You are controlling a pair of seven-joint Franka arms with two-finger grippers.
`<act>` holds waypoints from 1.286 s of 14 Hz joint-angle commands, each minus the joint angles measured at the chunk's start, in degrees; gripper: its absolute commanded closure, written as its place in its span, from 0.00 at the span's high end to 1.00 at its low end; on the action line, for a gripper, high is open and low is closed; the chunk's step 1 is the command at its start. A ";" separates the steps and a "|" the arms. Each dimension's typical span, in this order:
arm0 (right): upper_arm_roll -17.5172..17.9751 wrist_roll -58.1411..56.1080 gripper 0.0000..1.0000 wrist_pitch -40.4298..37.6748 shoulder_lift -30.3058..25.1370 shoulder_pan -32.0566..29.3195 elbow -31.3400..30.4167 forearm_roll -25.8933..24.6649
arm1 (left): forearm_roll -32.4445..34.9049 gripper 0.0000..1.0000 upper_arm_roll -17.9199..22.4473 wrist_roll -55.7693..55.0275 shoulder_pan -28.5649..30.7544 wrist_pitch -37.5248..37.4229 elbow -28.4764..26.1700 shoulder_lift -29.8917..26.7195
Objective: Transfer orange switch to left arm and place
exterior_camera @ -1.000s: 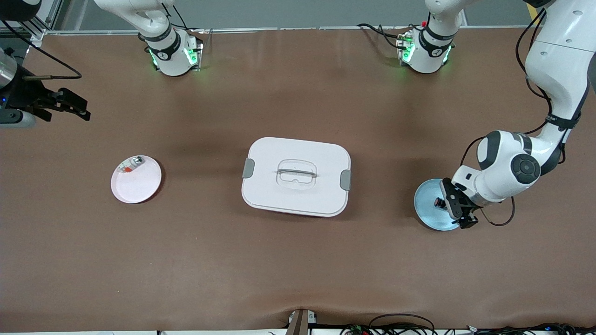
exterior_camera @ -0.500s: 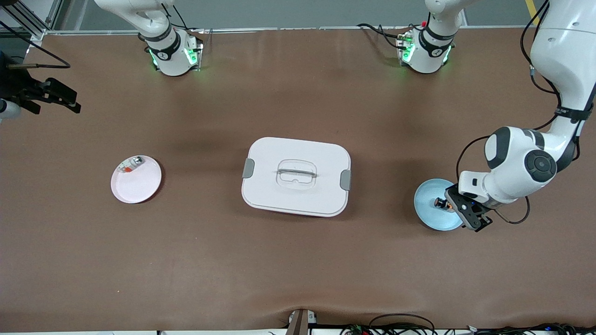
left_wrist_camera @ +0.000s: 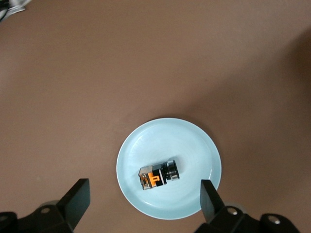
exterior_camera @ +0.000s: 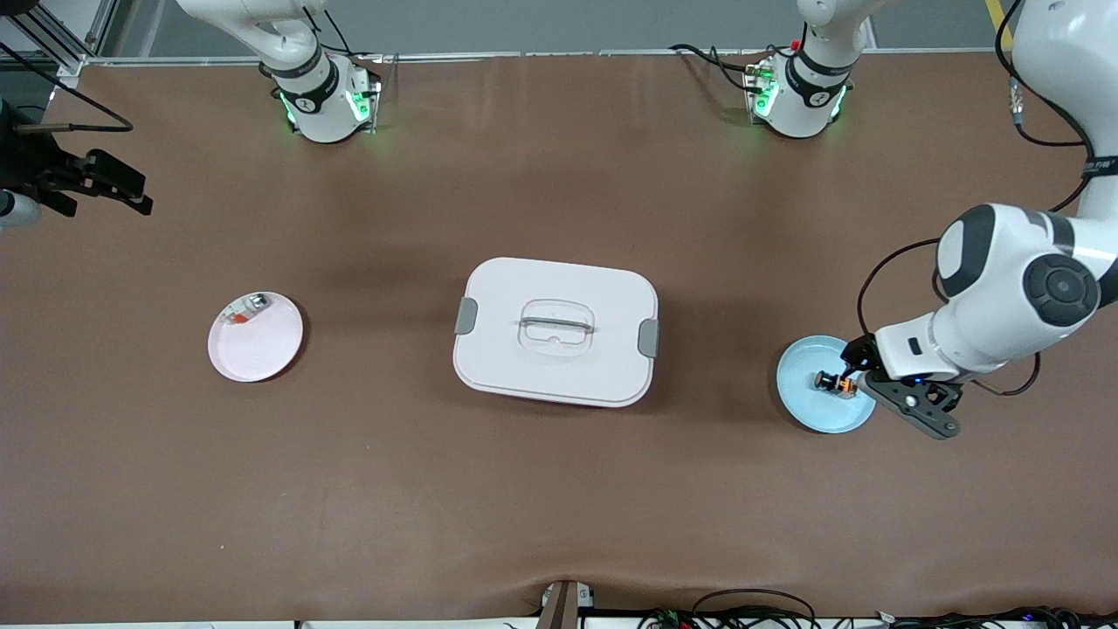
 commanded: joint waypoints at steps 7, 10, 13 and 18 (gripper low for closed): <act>0.92 -1.19 1.00 -1.05 1.20 -1.13 2.40 -0.77 | -4.24 1.00 -0.82 -22.60 0.48 -19.13 4.92 -12.40; 0.92 -1.19 1.00 -1.05 1.20 -1.13 2.49 -0.77 | -4.32 1.00 -0.82 -24.39 0.48 -25.37 8.26 -14.52; 0.92 -0.84 1.00 -0.96 1.20 -1.05 2.49 -0.77 | -4.93 1.00 -0.21 -23.42 -0.05 -28.73 11.60 -15.23; 0.92 -0.75 1.00 -0.96 1.20 -0.87 2.49 -0.77 | -10.03 1.00 18.91 -23.24 -16.27 -33.19 11.26 -21.02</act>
